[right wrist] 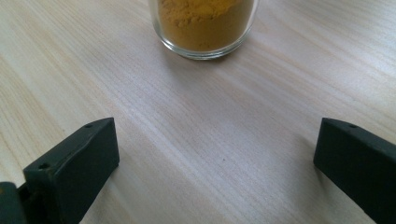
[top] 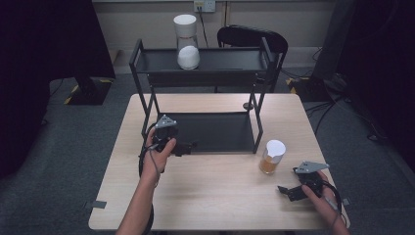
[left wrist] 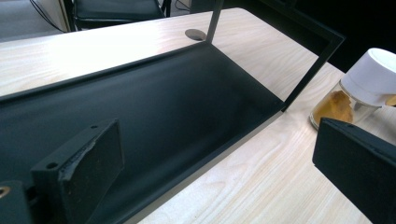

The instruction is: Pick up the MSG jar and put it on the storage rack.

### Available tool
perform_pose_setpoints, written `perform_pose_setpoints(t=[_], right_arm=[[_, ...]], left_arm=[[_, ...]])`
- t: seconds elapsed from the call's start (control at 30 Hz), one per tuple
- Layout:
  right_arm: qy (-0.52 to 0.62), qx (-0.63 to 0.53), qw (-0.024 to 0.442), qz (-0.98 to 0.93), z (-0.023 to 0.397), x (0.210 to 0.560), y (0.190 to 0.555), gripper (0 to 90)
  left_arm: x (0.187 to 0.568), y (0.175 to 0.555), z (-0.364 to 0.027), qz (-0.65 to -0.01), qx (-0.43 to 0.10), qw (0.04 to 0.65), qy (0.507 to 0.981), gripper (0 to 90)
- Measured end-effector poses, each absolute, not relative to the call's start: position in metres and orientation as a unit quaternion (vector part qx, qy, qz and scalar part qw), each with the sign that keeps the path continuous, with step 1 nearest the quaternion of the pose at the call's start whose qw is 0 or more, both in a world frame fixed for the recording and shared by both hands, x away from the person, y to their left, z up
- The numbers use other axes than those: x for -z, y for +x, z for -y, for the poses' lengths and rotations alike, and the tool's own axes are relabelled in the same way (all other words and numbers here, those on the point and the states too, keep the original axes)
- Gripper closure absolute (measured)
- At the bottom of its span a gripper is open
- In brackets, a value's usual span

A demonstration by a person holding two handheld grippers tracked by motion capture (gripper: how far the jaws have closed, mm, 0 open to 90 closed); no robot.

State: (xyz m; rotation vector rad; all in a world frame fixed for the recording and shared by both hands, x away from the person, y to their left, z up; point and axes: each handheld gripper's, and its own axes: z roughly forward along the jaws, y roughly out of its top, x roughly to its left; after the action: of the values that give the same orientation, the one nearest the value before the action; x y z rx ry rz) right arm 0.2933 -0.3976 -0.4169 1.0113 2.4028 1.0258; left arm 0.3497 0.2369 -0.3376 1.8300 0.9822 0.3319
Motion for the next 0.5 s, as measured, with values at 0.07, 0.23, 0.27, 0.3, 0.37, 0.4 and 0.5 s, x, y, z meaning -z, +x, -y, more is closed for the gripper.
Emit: perform_pose_setpoints(t=[0.07,0.23,0.27,0.3,0.37,0.4,0.5], right_arm=[[0.356,-0.361,0.169,-0.845,0.398,0.417,0.293,0.0],[0.356,-0.361,0.169,-0.845,0.398,0.417,0.293,0.0],[0.356,-0.361,0.169,-0.845,0.398,0.417,0.293,0.0],[0.356,-0.361,0.169,-0.845,0.398,0.417,0.293,0.0],[0.356,-0.361,0.169,-0.845,0.398,0.417,0.293,0.0],[0.356,-0.361,0.169,-0.845,0.398,0.417,0.293,0.0],[0.356,-0.361,0.169,-0.845,0.398,0.417,0.293,0.0]], left_arm=[[0.341,0.349,-0.237,-0.406,-0.135,0.497,0.755,1.3],[0.350,0.346,-0.237,-0.408,-0.130,0.495,0.756,1.3],[0.351,0.346,-0.237,-0.408,-0.128,0.494,0.757,1.3],[0.353,0.345,-0.237,-0.407,-0.129,0.494,0.758,1.3],[0.355,0.344,-0.236,-0.405,-0.130,0.488,0.762,1.3],[0.357,0.343,-0.236,-0.406,-0.128,0.488,0.762,1.3],[0.362,0.342,-0.237,-0.409,-0.125,0.485,0.763,1.3]])
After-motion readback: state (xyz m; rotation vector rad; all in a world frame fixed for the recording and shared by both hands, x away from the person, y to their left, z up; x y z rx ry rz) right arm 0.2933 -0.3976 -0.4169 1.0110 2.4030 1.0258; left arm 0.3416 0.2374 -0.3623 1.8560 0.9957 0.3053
